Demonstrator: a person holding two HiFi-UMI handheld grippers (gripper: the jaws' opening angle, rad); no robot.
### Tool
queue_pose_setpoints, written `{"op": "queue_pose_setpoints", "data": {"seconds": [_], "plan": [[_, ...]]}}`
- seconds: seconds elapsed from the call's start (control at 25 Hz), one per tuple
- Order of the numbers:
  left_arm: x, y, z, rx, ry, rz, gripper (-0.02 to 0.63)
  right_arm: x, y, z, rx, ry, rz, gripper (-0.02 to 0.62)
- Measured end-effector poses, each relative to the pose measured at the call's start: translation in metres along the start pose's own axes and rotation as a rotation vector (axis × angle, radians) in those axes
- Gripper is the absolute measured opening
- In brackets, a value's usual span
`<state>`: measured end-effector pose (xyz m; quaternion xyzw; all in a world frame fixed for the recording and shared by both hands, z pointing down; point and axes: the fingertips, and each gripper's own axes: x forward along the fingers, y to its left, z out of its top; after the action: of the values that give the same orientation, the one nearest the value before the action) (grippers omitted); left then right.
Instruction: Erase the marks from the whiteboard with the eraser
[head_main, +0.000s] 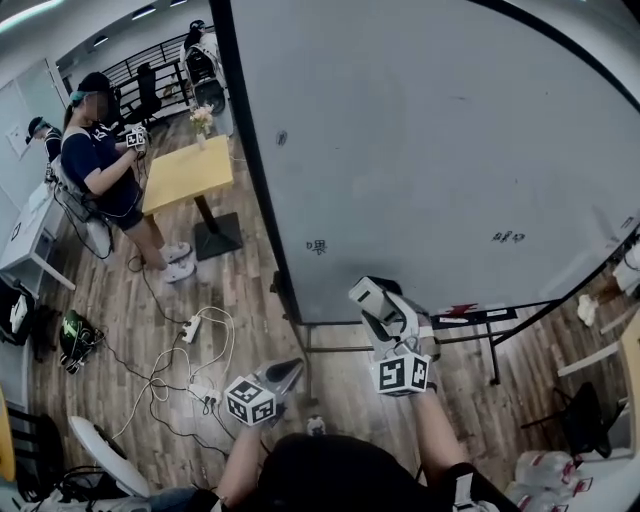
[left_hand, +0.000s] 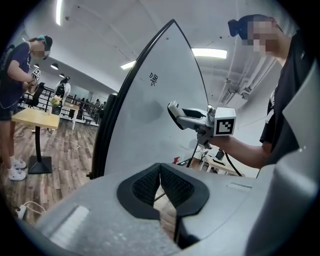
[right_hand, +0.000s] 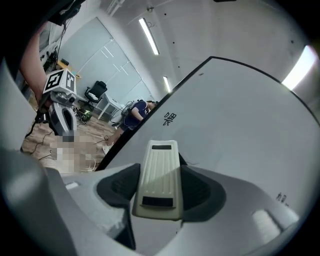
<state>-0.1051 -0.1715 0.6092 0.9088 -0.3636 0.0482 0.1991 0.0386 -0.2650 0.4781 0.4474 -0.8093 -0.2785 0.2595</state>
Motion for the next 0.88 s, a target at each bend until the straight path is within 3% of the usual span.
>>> {"op": "queue_pose_setpoints", "data": {"seconds": [0.44, 0.88], "plan": [[0.004, 0.033, 0.018, 0.038, 0.002, -0.037, 0.012, 0.028, -0.035, 0.045, -0.038, -0.062, -0.144, 0.258], [-0.004, 0.045, 0.021, 0.033, -0.011, -0.036, 0.012, 0.041, -0.044, 0.067, -0.075, -0.076, -0.206, 0.256]]}}
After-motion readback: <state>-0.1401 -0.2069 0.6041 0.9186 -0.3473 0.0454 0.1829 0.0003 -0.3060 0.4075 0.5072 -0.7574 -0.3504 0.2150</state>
